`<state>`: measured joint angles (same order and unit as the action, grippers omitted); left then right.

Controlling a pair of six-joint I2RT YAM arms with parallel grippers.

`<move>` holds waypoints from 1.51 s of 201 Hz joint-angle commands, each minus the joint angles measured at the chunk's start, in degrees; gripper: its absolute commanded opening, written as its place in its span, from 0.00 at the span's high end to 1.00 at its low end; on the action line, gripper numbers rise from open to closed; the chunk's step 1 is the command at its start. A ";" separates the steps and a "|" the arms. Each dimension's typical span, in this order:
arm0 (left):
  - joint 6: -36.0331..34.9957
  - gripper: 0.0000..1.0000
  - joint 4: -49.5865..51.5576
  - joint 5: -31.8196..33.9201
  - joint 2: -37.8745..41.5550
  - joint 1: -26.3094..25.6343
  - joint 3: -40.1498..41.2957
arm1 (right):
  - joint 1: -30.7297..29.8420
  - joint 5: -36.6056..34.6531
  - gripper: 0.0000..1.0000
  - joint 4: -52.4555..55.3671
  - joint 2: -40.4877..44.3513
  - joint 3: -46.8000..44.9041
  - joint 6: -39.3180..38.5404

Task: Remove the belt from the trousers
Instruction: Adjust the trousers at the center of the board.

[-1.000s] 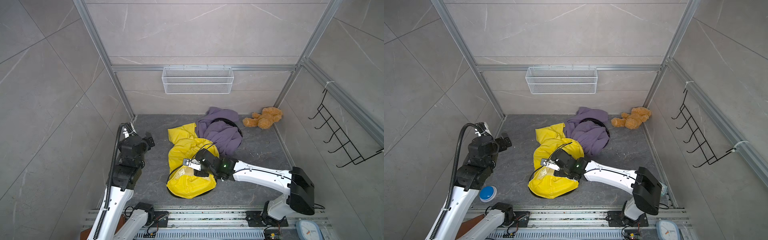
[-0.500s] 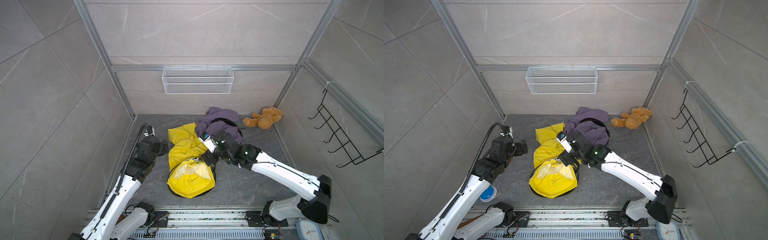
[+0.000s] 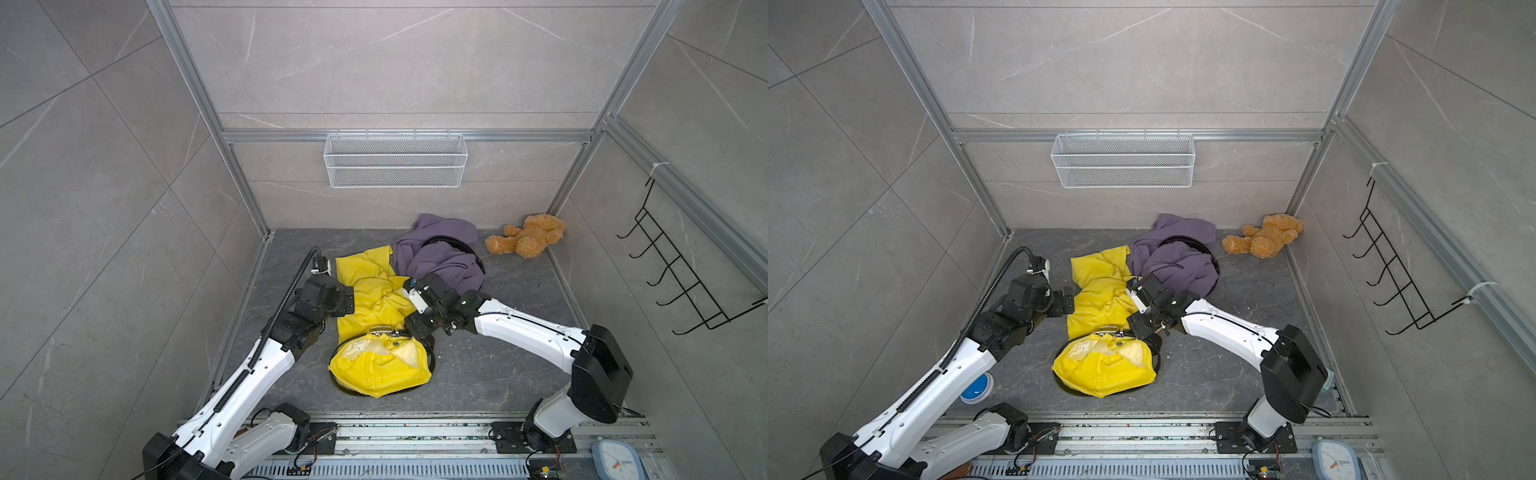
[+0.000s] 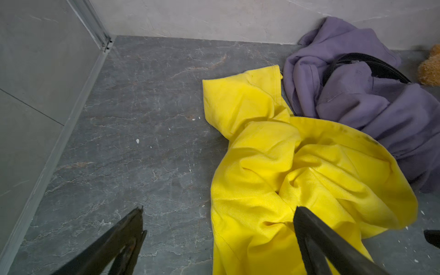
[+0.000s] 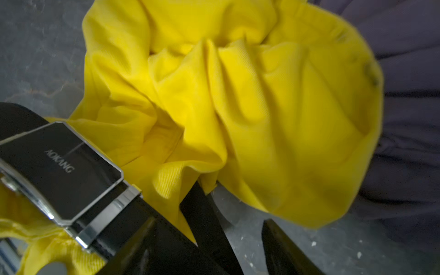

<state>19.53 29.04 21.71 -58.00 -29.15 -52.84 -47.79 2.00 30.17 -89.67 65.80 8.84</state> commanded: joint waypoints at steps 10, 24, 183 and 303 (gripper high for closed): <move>3.41 0.00 3.28 -3.57 0.40 -2.75 2.13 | -4.47 -2.10 0.29 -1.54 1.64 -8.21 1.17; 4.72 0.00 4.22 -5.08 1.09 -4.50 3.11 | -6.93 -4.75 0.29 -2.74 1.95 -10.50 2.10; 41.05 0.10 39.16 16.19 -13.96 -41.43 -2.74 | -8.90 -9.84 0.22 -7.04 0.89 -17.05 4.25; 29.89 0.13 26.48 8.52 -0.20 -42.72 8.43 | -19.24 -2.80 0.05 -3.45 16.18 -15.24 -5.21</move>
<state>50.65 58.89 31.75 -59.42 -71.70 -45.76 -60.77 -2.00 26.11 -75.02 51.13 11.09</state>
